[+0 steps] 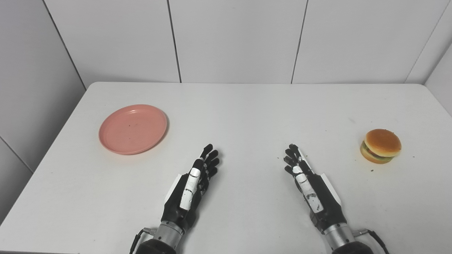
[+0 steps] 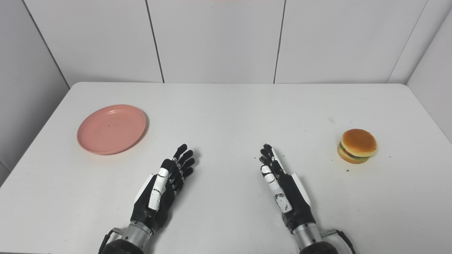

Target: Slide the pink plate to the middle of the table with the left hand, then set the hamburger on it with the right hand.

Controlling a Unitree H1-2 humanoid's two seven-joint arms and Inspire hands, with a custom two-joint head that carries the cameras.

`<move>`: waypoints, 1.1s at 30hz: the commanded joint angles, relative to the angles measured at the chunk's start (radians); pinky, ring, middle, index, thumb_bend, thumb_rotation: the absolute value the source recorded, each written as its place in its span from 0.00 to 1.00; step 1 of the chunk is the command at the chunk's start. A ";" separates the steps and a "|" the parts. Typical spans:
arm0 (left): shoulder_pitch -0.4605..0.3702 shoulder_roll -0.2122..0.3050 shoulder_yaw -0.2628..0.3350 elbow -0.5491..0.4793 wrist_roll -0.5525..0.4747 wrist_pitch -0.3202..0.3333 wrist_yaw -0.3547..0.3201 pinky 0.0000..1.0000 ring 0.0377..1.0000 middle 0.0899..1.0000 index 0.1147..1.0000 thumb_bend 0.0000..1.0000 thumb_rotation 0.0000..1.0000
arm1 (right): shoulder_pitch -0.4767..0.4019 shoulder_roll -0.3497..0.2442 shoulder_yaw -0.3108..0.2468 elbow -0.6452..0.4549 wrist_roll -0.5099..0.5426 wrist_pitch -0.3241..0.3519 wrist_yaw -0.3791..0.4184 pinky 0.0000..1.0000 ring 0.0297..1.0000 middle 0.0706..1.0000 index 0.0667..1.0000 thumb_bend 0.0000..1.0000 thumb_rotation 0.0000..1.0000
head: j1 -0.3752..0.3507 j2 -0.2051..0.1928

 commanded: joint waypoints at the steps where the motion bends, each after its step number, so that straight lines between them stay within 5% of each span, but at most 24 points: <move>1: 0.158 -0.012 -0.007 -0.029 0.001 -0.052 0.000 0.98 0.97 0.97 0.98 0.61 1.00 | -0.006 0.002 -0.003 -0.017 0.004 -0.017 0.002 1.00 0.97 0.98 1.00 0.62 0.94 | 0.001 0.000; 12: 0.148 -0.013 -0.008 -0.017 0.002 -0.059 -0.002 0.99 0.98 0.98 0.98 0.61 1.00 | -0.009 0.002 -0.004 0.000 0.009 -0.033 0.006 0.99 0.97 0.98 1.00 0.60 0.92 | 0.022 -0.009; 26: 0.128 -0.054 -0.061 0.135 0.058 -0.174 0.029 0.95 0.95 0.95 0.96 0.59 0.96 | 0.008 -0.050 -0.024 0.106 0.034 -0.167 0.032 0.99 0.97 0.98 1.00 0.62 0.95 | 0.259 -0.204; 33: 0.100 -0.059 -0.077 0.203 0.068 -0.218 0.048 0.90 0.93 0.93 0.94 0.56 0.90 | -0.002 -0.062 -0.034 0.153 0.080 -0.219 0.063 1.00 0.98 1.00 1.00 0.59 0.95 | 0.300 -0.240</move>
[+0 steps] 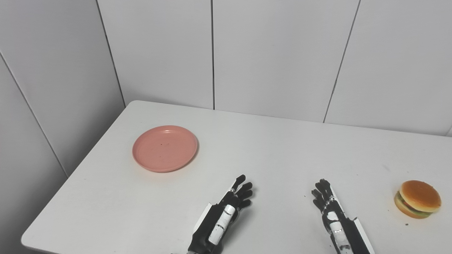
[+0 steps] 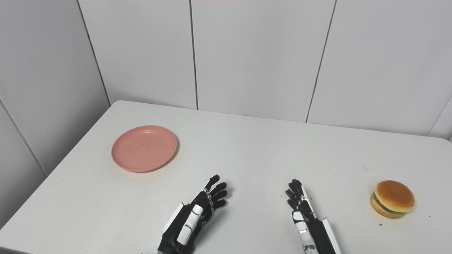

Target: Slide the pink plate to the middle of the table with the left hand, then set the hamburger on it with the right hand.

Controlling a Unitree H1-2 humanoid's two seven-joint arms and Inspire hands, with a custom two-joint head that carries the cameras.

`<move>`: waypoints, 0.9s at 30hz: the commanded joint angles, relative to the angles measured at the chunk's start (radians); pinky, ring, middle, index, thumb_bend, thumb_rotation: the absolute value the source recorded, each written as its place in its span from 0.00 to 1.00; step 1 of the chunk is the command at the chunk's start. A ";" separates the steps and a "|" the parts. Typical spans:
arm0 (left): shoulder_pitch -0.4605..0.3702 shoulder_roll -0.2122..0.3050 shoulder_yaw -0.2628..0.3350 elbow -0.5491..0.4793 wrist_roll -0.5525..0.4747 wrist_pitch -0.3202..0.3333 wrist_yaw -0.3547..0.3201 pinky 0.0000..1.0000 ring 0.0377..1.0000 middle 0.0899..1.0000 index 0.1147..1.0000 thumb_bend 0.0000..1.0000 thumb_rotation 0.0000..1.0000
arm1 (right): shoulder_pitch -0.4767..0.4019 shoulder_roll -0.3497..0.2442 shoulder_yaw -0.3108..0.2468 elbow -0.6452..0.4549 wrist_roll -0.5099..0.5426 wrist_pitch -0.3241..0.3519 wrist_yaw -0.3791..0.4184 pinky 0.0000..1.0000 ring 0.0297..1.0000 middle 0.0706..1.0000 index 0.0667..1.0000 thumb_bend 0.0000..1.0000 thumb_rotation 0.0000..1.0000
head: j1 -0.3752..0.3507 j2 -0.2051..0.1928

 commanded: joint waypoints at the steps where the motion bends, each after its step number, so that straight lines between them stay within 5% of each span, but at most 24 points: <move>1: 0.103 -0.043 -0.012 0.043 0.015 0.015 0.010 0.90 0.92 0.93 0.94 0.56 0.89 | 0.002 -0.030 -0.028 0.070 0.013 -0.018 0.008 1.00 0.99 1.00 1.00 0.58 0.95 | 0.003 0.004; 21: 0.102 -0.025 -0.018 -0.008 0.029 0.043 0.029 0.87 0.91 0.92 0.93 0.67 0.84 | 0.013 -0.018 -0.024 0.012 0.006 0.032 0.003 1.00 0.98 1.00 1.00 0.56 0.94 | 0.002 0.055; 27: 0.097 -0.012 -0.015 -0.117 0.052 0.119 0.045 0.88 0.91 0.91 0.92 0.68 0.83 | 0.015 -0.013 -0.018 0.002 0.002 0.044 0.004 1.00 0.98 1.00 1.00 0.57 0.94 | 0.009 0.065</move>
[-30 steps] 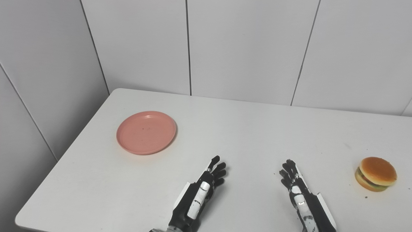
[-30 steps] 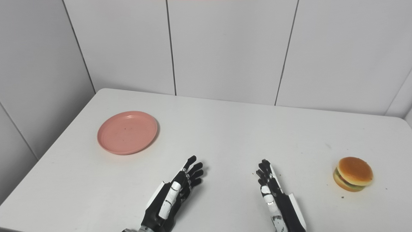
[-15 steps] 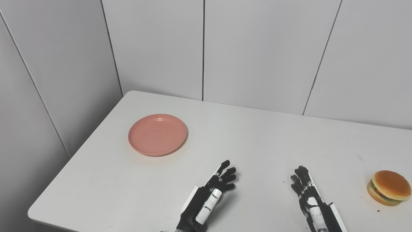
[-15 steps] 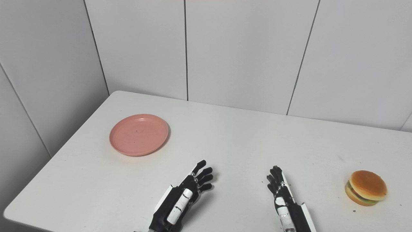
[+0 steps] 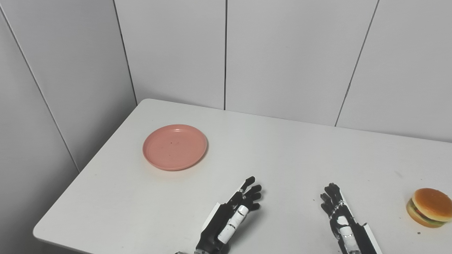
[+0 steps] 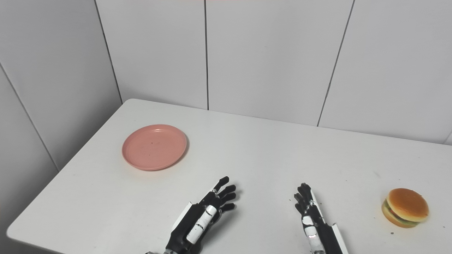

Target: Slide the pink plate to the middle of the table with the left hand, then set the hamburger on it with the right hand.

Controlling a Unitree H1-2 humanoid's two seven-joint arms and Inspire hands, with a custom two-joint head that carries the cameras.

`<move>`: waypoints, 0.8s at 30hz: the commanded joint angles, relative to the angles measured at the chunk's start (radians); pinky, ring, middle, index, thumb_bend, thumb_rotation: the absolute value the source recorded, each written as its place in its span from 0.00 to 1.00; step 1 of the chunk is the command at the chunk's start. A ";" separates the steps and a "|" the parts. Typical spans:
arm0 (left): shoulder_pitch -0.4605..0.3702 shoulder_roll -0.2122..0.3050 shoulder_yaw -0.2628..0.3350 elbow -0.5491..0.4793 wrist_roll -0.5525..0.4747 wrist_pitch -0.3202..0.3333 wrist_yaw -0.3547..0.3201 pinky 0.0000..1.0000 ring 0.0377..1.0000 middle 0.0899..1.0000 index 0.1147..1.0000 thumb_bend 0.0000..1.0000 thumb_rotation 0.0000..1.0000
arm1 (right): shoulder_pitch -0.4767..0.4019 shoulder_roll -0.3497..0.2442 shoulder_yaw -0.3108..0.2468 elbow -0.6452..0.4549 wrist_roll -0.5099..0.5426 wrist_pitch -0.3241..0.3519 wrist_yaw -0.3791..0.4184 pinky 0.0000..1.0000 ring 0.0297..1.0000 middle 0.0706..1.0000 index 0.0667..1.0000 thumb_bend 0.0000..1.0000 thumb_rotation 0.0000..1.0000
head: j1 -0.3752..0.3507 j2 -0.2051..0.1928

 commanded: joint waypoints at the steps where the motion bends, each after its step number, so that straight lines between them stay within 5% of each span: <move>1: 0.095 -0.010 -0.003 -0.059 0.020 0.025 0.007 0.88 0.92 0.91 0.92 0.68 0.84 | 0.011 -0.013 -0.015 0.024 -0.006 0.027 -0.007 1.00 0.98 1.00 1.00 0.56 0.94 | 0.002 0.006; 12: 0.059 0.000 0.021 -0.189 0.019 0.072 0.001 0.93 0.93 0.93 0.95 0.68 0.88 | 0.015 -0.012 -0.010 0.013 -0.010 0.028 -0.003 1.00 0.98 0.99 1.00 0.55 0.94 | 0.014 0.022; 24: -0.089 0.042 0.115 -0.351 -0.033 0.230 -0.016 0.96 0.94 0.94 0.96 0.65 0.95 | 0.015 -0.012 -0.009 0.004 -0.010 0.036 -0.003 1.00 0.97 0.99 1.00 0.54 0.94 | 0.022 0.037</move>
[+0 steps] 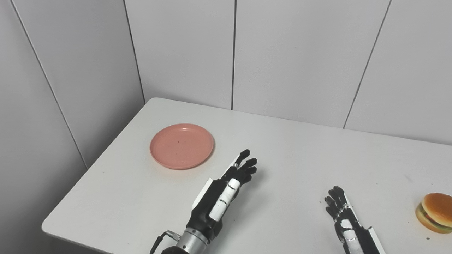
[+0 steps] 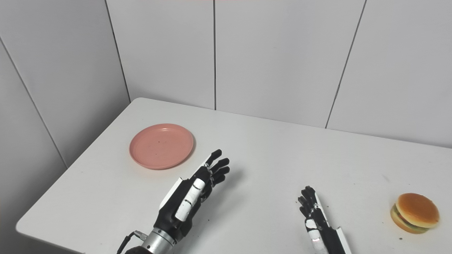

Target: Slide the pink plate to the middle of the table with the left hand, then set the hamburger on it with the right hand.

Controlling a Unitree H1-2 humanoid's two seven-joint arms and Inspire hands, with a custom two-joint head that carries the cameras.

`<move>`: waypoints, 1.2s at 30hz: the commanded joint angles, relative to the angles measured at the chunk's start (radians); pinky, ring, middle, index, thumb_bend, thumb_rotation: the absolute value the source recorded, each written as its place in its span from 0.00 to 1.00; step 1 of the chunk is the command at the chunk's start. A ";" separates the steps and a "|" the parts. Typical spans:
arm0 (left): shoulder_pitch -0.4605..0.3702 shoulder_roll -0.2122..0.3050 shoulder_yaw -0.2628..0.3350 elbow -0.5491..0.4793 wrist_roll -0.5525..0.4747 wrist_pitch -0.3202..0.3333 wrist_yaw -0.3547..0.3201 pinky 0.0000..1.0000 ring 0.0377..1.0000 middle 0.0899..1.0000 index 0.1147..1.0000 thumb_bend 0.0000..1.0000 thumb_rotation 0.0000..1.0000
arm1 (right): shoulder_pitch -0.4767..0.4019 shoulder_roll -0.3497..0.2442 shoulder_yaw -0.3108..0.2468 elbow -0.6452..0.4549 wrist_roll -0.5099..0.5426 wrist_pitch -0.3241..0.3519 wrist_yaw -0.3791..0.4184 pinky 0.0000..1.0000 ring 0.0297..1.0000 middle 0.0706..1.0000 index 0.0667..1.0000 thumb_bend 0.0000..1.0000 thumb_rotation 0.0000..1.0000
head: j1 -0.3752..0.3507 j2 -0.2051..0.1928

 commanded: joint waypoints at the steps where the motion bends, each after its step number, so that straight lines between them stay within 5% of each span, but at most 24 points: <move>1: -0.049 0.016 0.016 -0.044 -0.017 0.022 -0.011 0.96 0.94 0.93 0.96 0.65 0.95 | 0.004 -0.004 -0.008 0.021 0.002 0.032 -0.003 1.00 0.97 0.99 1.00 0.54 0.94 | 0.003 0.001; 10: -0.228 0.048 0.111 -0.064 -0.015 0.107 0.013 0.95 0.93 0.92 0.95 0.61 0.97 | 0.002 -0.007 -0.008 0.021 0.000 0.033 0.001 1.00 0.98 0.99 1.00 0.54 0.95 | 0.014 0.004; 27: -0.458 0.200 0.320 0.130 -0.117 0.129 0.001 0.94 0.93 0.93 0.93 0.63 0.97 | 0.004 -0.009 -0.009 0.011 0.004 0.053 0.003 1.00 0.98 0.99 1.00 0.55 0.95 | 0.019 0.013; 36: -0.533 0.280 0.385 0.266 -0.160 0.121 -0.006 0.94 0.93 0.91 0.88 0.63 0.98 | 0.007 -0.010 -0.011 0.008 0.011 0.055 0.006 1.00 0.98 0.99 1.00 0.54 0.95 | 0.022 0.016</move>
